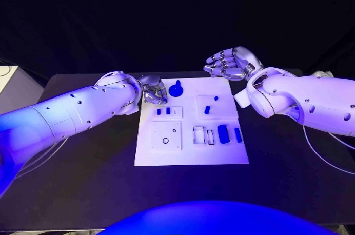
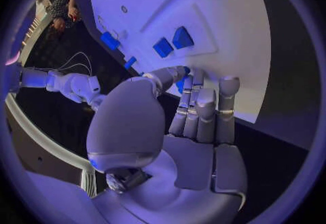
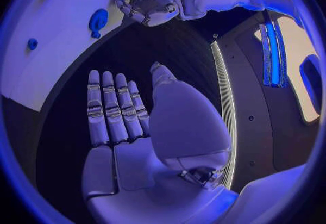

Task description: Assemble the parts on the task board

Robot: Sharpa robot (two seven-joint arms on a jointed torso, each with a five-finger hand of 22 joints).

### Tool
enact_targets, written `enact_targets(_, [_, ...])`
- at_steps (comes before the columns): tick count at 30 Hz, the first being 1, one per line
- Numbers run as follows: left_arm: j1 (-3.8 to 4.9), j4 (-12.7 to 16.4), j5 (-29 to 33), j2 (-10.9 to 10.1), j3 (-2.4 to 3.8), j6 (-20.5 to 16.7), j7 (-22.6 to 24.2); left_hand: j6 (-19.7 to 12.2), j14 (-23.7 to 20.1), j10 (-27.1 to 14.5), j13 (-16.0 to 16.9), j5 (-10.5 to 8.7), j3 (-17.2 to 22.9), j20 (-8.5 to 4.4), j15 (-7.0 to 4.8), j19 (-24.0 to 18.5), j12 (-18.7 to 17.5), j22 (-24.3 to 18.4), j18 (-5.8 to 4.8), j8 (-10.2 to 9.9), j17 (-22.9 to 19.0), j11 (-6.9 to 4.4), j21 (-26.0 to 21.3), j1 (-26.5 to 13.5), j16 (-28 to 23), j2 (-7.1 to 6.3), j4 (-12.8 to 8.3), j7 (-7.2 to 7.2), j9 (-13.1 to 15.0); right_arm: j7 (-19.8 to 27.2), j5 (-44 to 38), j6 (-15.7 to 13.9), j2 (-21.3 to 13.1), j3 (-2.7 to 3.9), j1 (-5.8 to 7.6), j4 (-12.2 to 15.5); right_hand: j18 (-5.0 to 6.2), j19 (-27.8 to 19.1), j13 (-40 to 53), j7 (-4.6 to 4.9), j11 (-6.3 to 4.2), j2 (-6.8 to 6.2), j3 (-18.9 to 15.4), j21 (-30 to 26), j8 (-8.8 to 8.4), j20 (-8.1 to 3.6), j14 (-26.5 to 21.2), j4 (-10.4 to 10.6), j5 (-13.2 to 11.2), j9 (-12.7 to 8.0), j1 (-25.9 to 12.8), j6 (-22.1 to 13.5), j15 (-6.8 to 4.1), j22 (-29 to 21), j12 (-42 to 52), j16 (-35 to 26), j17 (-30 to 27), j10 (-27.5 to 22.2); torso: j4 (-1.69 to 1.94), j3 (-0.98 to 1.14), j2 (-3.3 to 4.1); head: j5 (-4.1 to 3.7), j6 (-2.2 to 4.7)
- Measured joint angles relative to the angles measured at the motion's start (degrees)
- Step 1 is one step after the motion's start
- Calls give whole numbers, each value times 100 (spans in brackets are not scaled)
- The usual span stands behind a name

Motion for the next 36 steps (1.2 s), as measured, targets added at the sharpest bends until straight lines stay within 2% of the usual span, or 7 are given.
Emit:
enact_targets(11, [-22, 42, 83, -105, -15, -73, 44, -306, -85, -68, -1, 0, 0, 38, 51, -71, -108, -100, 1, -235, -126, 69, -91, -52, -23, -78, -1, -11, -90, -4, 0, 5, -8, 1, 0, 0, 0, 0, 0, 21, 0, 0, 0, 0, 0, 0, 0, 0, 0, -5, 0, 21, 0, -5, 1, -32, -6, 0, 0, -1, 3, 0, 6])
enact_targets(15, [-22, 45, 102, -140, -15, -105, 47, -560, -135, -110, 21, 0, -35, 51, 61, -127, -136, -156, 0, -401, -181, 69, -131, -92, -23, -163, 35, -22, -157, -9, -1, 7, -11, 1, 0, -1, 0, 0, 0, 21, 0, 0, 0, 0, -23, 0, 0, 0, 0, -5, 0, 21, 0, -5, 1, -32, -6, 0, 2, -4, 4, 0, 5])
enact_targets(22, [-22, 48, 118, -208, -14, -134, 47, -592, -165, -123, 23, 0, -40, 51, 77, -126, -156, -177, 0, -421, -214, 82, -169, -92, -23, -163, 40, -43, -172, -48, -25, 39, -16, -1, 0, -21, 0, 0, 0, 20, 0, 0, 18, 0, -23, 0, 9, -19, 0, -11, 0, 21, -10, -19, -23, -32, -19, 0, 2, -5, 3, -1, 4])
enact_targets(25, [-22, 81, 120, -284, -3, -137, 47, -601, -188, -141, 28, 0, -56, 62, 73, -179, -165, -218, -1, -444, -252, 100, -194, -92, -23, -163, 56, -53, -173, -90, -92, 90, -23, -1, 0, -78, 0, 93, 0, 18, -63, -30, 254, 56, -23, -45, 273, -169, -174, -30, 314, 87, -72, -42, -113, 37, -32, 63, -1, -4, 1, 5, 17])
enact_targets(30, [-22, 199, 170, -523, 84, -171, 48, -643, -292, -204, 28, 20, -56, 72, 92, -254, -186, -300, 0, -465, -373, 122, -267, -92, -61, -163, 56, -53, -185, -210, -536, 226, -68, 0, 0, -279, 0, 713, 0, 50, -234, -259, 1036, 384, -79, -320, 992, -433, -418, -74, 867, 405, -331, 16, -213, 342, 113, 329, -3, -8, -7, -10, 52])
enact_targets(33, [-22, 322, 344, -732, 157, -240, 102, -616, -407, -253, 47, 20, -56, 68, 102, -351, -186, -404, 0, -465, -550, 130, -340, -70, -116, -185, 56, -26, -185, -308, -1041, 355, -94, 0, 1, -425, 0, 1292, 0, -70, -396, -418, 1487, 914, -92, -669, 1700, -579, -559, -95, 1018, 731, -604, 300, -248, 692, 394, 746, -2, -8, -12, -35, 93])
enact_targets(36, [-22, 532, 779, -1006, 241, -344, 289, -464, -872, -326, 68, 20, -32, 92, 132, -764, -186, -842, 89, -381, -1243, 160, -689, -51, -395, -166, 97, 124, -176, -423, -1690, 510, -124, 2, 2, -546, 0, 1605, 2, -156, -509, -562, 1665, 1460, -126, -906, 2248, -711, -613, -112, 900, 985, -781, 652, -343, 1034, 705, 1088, -1, -8, -14, -84, 151])
